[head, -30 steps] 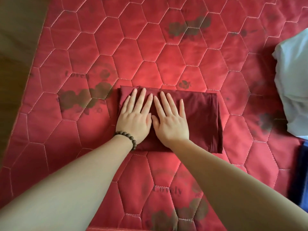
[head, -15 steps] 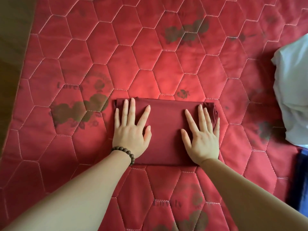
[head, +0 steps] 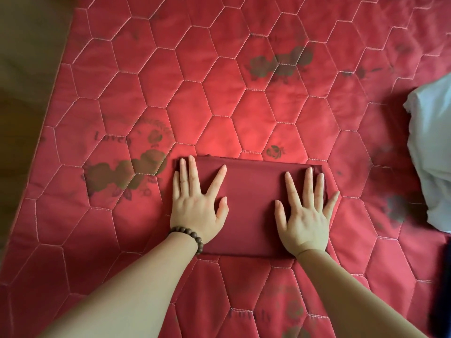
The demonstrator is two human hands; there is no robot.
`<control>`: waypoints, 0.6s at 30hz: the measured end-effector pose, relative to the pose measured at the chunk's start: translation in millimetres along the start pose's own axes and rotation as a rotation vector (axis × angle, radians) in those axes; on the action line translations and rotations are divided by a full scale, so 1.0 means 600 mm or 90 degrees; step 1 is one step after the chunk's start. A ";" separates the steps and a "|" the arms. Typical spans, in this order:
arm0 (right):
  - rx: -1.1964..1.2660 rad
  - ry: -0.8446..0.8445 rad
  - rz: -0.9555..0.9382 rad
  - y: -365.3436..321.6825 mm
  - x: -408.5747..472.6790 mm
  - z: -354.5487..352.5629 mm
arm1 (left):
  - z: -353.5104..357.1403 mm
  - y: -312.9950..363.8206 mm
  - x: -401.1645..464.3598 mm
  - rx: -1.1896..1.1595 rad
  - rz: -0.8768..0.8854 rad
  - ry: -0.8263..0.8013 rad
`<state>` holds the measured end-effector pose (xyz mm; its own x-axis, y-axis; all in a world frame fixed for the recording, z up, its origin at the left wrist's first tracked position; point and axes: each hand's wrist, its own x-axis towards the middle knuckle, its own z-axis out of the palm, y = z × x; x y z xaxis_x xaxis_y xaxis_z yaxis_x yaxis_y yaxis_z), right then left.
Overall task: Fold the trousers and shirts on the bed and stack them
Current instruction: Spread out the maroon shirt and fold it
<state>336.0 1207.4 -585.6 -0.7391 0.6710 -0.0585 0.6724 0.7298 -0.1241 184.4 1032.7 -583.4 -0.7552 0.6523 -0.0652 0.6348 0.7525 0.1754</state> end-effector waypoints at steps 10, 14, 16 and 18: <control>0.122 0.033 0.077 0.002 -0.002 -0.015 | -0.033 0.003 -0.025 -0.158 -0.192 0.060; 0.120 -0.015 0.150 0.002 -0.020 -0.026 | -0.041 0.016 -0.047 -0.165 -0.229 0.063; 0.089 -0.012 0.155 0.010 -0.033 -0.034 | -0.047 0.020 -0.054 -0.222 -0.255 0.035; 0.081 -0.016 0.161 0.022 -0.043 -0.043 | -0.052 0.021 -0.063 -0.249 -0.241 0.003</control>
<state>365.1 1202.9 -559.8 -0.5504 0.8250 -0.1281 0.8262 0.5162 -0.2256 216.0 1014.4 -548.0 -0.9208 0.3404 -0.1904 0.2101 0.8442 0.4932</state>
